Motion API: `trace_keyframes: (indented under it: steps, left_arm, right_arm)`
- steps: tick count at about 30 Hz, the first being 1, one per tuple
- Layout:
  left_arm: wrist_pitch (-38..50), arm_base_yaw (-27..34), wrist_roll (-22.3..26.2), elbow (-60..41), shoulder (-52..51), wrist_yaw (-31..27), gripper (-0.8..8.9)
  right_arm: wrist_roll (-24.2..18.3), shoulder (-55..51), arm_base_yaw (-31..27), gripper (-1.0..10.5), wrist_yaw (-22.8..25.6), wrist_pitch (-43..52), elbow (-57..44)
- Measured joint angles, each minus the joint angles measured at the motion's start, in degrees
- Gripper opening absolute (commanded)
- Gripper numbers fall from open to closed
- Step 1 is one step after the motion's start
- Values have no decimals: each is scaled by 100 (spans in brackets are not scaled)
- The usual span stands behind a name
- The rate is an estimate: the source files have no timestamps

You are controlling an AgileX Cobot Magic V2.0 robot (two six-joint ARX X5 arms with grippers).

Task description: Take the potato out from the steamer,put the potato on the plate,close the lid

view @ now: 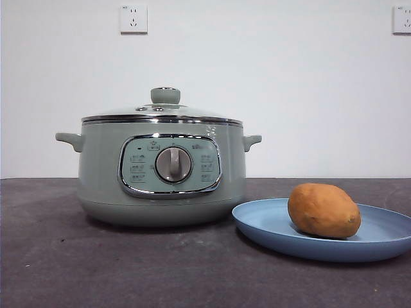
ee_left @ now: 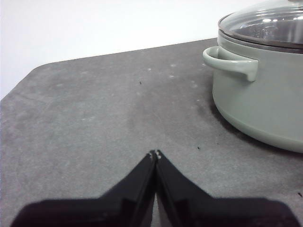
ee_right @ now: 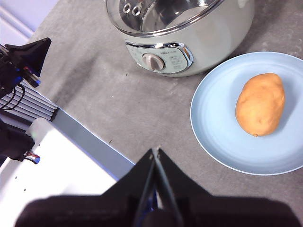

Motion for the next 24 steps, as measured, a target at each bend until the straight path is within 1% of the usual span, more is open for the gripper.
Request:
trace_keyframes:
  steps: [5,8,10,14,18,21,24]
  left_arm:
    - [0,0,0,0,0,0,-3]
    - [0,0,0,0,0,-2,-4]
    - [2,0,0,0,0,0,-3]
    - [0,0,0,0,0,0,-4]
    - [0,0,0,0,0,0,-3]
    - [0,0,0,0,0,0,-3]
    - [0,0,0,0,0,0,-3]
  right_arm:
    - [-184,-70,-96,1,0,-2,0]
    - [-422,-367,-459,1,2,70,0]
    - [-544,-654,-774,1,4,315,-7]
    - [-669,-1394,-1464,1,4,1456,-313]
    - [-734,-2190,-2105,1,96,2763,-1180]
    - [-730,-2684,-2367,1,389,3521,-2037]
    - [-605,-3195,-2455,1,625,4181,-2988]
